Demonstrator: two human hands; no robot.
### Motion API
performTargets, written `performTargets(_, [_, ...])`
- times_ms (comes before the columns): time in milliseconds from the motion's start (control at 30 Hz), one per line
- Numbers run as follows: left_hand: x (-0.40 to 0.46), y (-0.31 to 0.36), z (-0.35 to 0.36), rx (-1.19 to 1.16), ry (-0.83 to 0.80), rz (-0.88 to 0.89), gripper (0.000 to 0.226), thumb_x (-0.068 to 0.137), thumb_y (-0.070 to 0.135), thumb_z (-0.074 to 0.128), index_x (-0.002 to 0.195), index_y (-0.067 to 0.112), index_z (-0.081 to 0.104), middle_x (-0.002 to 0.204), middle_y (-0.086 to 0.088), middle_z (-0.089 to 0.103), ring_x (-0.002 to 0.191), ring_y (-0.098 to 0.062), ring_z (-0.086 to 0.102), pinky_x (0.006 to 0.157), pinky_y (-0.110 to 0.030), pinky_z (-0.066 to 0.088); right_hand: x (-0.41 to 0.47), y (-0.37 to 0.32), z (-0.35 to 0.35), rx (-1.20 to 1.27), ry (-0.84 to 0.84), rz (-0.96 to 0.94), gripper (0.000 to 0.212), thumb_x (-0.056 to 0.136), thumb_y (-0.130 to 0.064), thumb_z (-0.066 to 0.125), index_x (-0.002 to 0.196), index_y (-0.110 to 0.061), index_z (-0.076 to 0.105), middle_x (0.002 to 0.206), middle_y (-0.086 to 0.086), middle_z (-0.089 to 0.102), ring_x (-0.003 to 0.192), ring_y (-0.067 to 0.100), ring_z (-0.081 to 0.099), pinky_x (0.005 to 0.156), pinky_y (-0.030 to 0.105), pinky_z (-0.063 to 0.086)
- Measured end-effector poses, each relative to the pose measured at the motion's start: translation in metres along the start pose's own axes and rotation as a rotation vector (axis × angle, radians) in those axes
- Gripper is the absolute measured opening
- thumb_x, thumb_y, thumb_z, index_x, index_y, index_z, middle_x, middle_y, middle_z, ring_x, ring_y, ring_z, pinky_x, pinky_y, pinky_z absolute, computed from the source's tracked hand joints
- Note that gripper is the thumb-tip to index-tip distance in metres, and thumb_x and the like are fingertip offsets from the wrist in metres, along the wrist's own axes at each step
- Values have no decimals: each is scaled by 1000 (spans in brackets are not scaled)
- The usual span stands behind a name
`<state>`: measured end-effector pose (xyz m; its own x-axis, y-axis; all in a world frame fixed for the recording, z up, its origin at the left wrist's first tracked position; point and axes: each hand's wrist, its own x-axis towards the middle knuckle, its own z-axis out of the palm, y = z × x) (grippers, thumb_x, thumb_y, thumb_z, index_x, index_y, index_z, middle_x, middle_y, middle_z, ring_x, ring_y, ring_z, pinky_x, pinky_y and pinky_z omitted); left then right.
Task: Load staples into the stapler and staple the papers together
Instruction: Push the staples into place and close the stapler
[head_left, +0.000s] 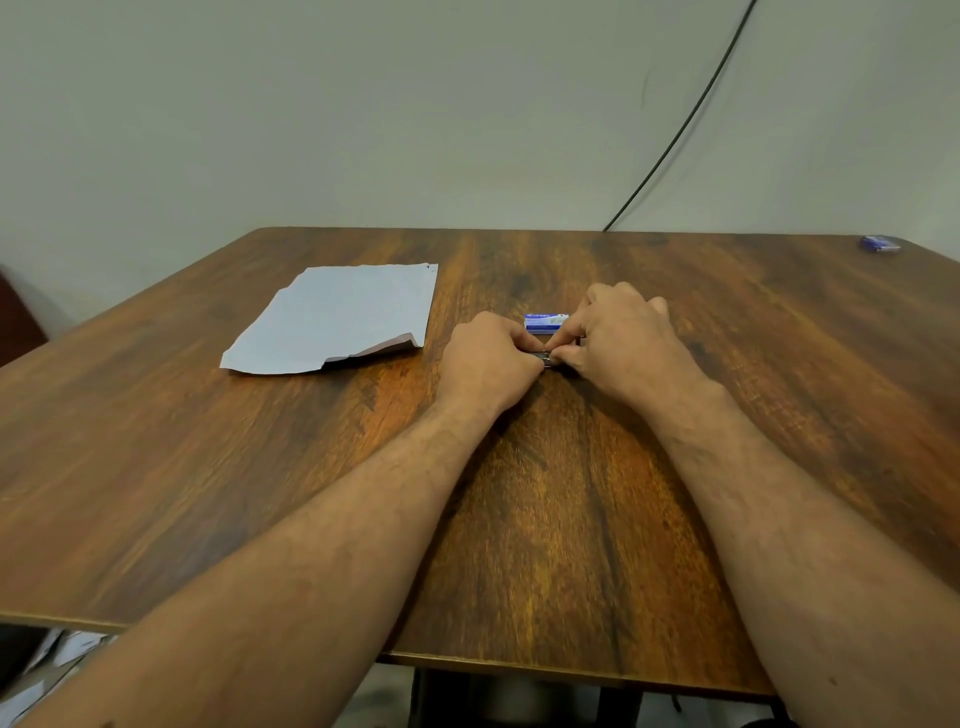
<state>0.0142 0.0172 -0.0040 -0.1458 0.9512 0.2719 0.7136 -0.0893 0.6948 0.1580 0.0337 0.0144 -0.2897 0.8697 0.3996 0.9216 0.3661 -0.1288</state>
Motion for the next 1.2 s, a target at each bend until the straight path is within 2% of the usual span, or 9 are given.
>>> performTargets(133, [1, 0, 1, -12, -12, -8, 22, 89, 24, 74, 110, 21, 80, 115, 1, 76, 95, -4, 55, 84, -24, 43, -3, 2, -1, -15, -5, -23, 16, 95, -38, 65, 105, -38, 77, 102, -4, 51, 105, 19, 44, 94, 46, 35])
performTargets(333, [0, 1, 1, -24, 3, -29, 19, 87, 23, 75, 105, 23, 81, 111, 1, 77, 106, -11, 63, 89, -28, 48, -9, 5, -2, -74, 2, -67, 21, 94, -39, 64, 111, -36, 76, 105, -2, 54, 105, 20, 46, 95, 46, 36])
performTargets(567, [-1, 0, 1, -39, -1, -36, 19, 87, 22, 75, 105, 22, 81, 110, 2, 77, 98, -6, 61, 87, -26, 47, -14, 7, -2, -55, 47, -98, 19, 93, -37, 66, 108, -38, 77, 102, -3, 55, 104, 21, 47, 92, 45, 37])
performTargets(667, [-1, 1, 0, -43, 1, -35, 19, 86, 22, 76, 105, 22, 81, 111, 1, 77, 105, -9, 63, 93, -30, 49, -15, 7, -3, -56, 37, -89, 18, 92, -37, 65, 105, -39, 77, 103, -4, 56, 105, 21, 48, 92, 46, 38])
performTargets(833, [-1, 1, 0, -36, -5, -30, 19, 88, 21, 75, 106, 21, 81, 112, 2, 77, 100, -6, 61, 90, -26, 47, -16, 2, -3, -179, 44, -163, 24, 96, -41, 59, 114, -40, 74, 108, -2, 54, 108, 23, 46, 89, 44, 37])
performTargets(1033, [-1, 2, 1, -8, 11, -23, 19, 89, 23, 73, 106, 23, 81, 114, 2, 76, 107, -10, 64, 89, -27, 48, -18, -3, -2, -224, 61, -63, 26, 98, -38, 55, 116, -40, 73, 111, -3, 52, 112, 23, 45, 92, 46, 35])
performTargets(1200, [0, -1, 1, -40, 21, -9, 18, 88, 22, 74, 105, 23, 81, 110, 2, 77, 93, -3, 58, 86, -24, 45, -19, -2, -1, -86, 76, -68, 28, 95, -27, 61, 115, -44, 73, 111, -3, 52, 110, 23, 46, 91, 45, 36])
